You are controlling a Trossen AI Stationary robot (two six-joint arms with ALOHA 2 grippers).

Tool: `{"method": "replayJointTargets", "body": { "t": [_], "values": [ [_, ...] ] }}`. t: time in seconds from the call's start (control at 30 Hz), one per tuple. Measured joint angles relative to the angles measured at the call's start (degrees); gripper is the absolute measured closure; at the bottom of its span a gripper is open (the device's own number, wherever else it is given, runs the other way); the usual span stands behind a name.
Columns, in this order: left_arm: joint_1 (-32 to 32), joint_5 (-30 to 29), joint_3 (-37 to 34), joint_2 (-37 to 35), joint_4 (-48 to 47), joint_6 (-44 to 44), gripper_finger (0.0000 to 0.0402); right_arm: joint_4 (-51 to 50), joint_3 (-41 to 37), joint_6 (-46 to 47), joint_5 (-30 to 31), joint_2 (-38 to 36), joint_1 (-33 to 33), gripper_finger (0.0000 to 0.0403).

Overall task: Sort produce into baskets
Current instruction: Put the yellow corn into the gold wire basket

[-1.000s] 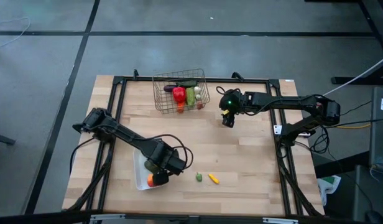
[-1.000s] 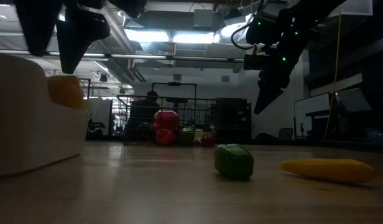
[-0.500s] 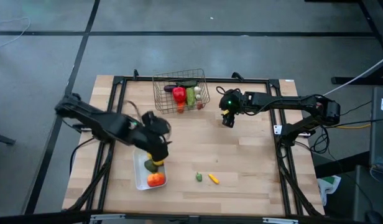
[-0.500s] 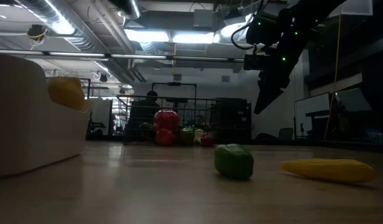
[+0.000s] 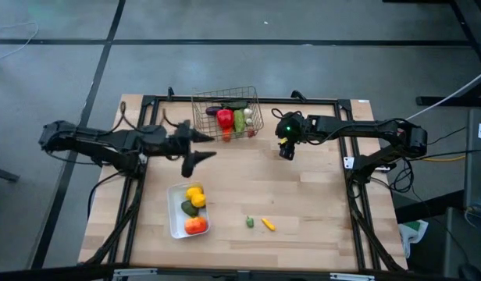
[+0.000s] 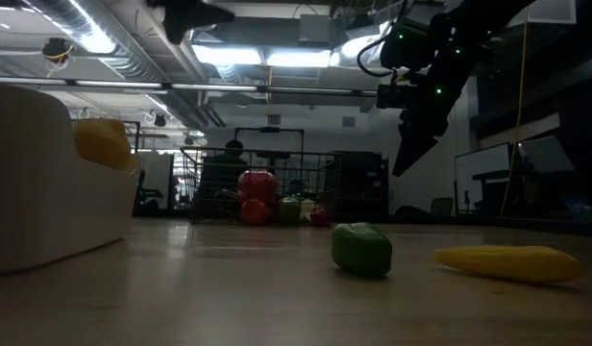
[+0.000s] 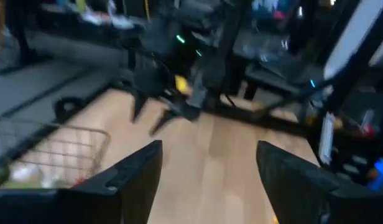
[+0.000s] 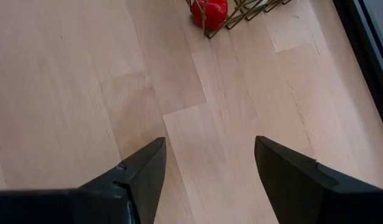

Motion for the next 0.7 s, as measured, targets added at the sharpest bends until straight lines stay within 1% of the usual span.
{"method": "replayJointTargets", "body": {
  "t": [0.07, 0.17, 0.4, 0.6, 0.7],
  "values": [
    [2.15, 1.0, -4.11, -3.3, 3.38, 0.78, 0.0157, 0.02, 0.0, 0.02, 0.0, 0.0, 0.0, 0.0159],
    [3.86, 2.78, -9.17, -9.22, 3.53, 0.91, 0.0173, 0.0, 0.0, 0.0, 0.0, 0.0, 0.02, 0.0159],
    [3.88, 3.03, -19.4, -22.72, 6.06, 0.19, 0.0203, 0.0, 0.0, 0.0, 0.0, 0.0, 0.01, 0.0159],
    [3.88, 2.83, -26.75, -30.66, 7.99, 1.43, 0.0224, 0.0, 0.0, 0.01, 0.0, 0.0, 0.01, 0.0159],
    [3.88, 2.71, -30.23, -33.46, 11.75, 1.25, 0.0235, 0.0, 0.0, 0.01, 0.0, 0.0, 0.02, 0.0159]
  ]
}}
